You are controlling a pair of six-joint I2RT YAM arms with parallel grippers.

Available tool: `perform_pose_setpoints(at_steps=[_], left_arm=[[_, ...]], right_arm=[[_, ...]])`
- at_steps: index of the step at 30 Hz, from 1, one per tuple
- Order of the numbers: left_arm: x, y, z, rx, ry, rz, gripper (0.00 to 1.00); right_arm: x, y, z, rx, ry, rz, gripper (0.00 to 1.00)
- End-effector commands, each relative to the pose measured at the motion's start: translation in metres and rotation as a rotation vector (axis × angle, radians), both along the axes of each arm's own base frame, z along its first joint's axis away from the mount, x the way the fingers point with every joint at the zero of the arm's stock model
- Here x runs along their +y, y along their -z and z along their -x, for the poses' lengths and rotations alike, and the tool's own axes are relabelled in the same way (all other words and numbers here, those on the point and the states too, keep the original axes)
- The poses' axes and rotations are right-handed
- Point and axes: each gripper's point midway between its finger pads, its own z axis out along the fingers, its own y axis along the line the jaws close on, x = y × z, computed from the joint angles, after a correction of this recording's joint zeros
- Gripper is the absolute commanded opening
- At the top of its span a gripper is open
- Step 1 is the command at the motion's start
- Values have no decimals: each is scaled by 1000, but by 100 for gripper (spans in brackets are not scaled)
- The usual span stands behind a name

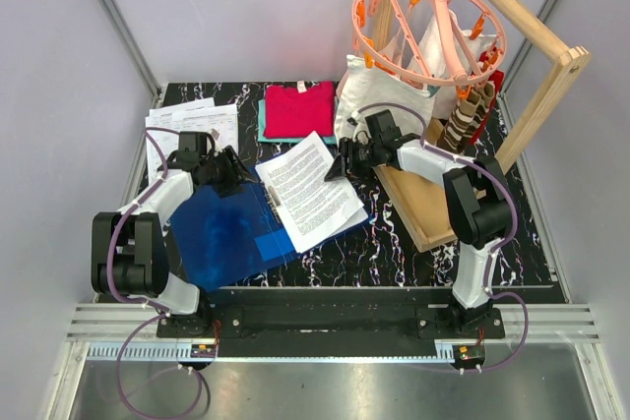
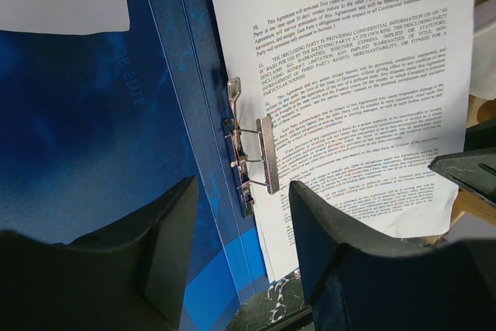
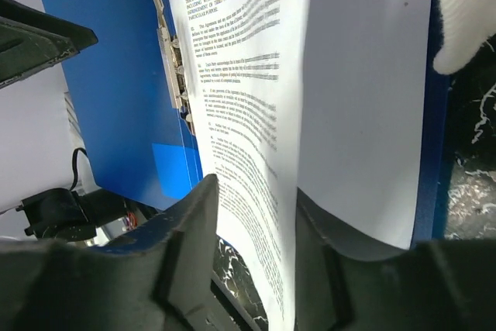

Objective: Put the files into the folder

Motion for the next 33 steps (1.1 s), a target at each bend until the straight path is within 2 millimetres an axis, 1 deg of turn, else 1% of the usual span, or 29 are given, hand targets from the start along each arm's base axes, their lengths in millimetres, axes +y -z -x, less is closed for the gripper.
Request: perform_pose_setpoints(at_steps=[1,3,5,7,8,10,11,13,14,15,16,17,18,19,20,21,22,23,24,25,26,28,29,30,31,32,33], left_arm=[[1,-26,-14,-99,11,-10,54],[1,-24,-14,-97,11,-6,54],[-1,-25,-16,-99,11,3,54],[0,-25,-16,-98,9,3,54],[-1,-26,-17,-101,10,4,54],[0,-27,-17,-103,7,0,54],[0,-27,-18,-102,9,-2,54],[5,-28,-21,-106,-4,-29,54],[8,-26,-20,-96,-13,-47,54],[15,-23,-24,-93,-37,-91,55],[21,-28,-30,-105,-50,-129,56],[25,-25,-30,-84,-58,-174,58],[38,-18,-35,-70,-94,-258,61],[43,-24,-44,-84,-101,-301,62],[51,-15,-45,-51,-120,-365,63],[54,-15,-49,-43,-129,-392,64],[55,-22,-56,-63,-123,-448,64],[64,-15,-58,-39,-133,-524,64],[63,-16,-60,-42,-122,-558,63],[59,-21,-66,-60,-97,-592,62],[62,-15,-67,-40,-89,-630,61],[58,-15,-71,-48,-46,-678,60],[63,-10,-70,-27,-53,-713,60],[64,-10,-68,-8,-85,-700,59],[70,-9,-65,9,-113,-680,59],[67,-18,-63,-16,-125,-627,59],[70,-14,-54,-2,-161,-586,60]], right_arm=[[-8,-25,1,-107,-13,28,52],[-10,-19,5,-104,-16,52,52],[-10,-14,9,-101,-22,67,49],[-5,-9,13,-99,-40,77,46],[-3,-10,12,-109,-40,80,45],[2,-5,13,-115,-53,93,44],[5,-6,11,-121,-57,90,43],[7,-6,9,-127,-59,95,43],[8,-8,8,-138,-57,99,46],[5,-9,7,-156,-51,122,50],[2,-12,6,-169,-48,134,55],[1,-19,1,-193,-44,149,64],[-8,-20,1,-204,-29,212,69],[-12,-23,-1,-219,-24,244,74],[-17,-31,-3,-246,-5,298,86],[-22,-36,-5,-270,-2,330,90],[-23,-40,-5,-285,3,354,93],[-30,-46,-10,-311,31,398,95],[-30,-55,-10,-342,41,411,99],[-32,-60,-11,-360,55,425,100],[-38,-66,-16,-391,83,458,100],[-35,-78,-19,-432,100,470,100],[-32,-83,-23,-442,118,449,100],[-26,-86,-26,-447,129,427,100],[-15,-97,-32,-467,144,392,100],[2,-95,-38,-448,157,344,100],[15,-96,-42,-430,173,308,100]])
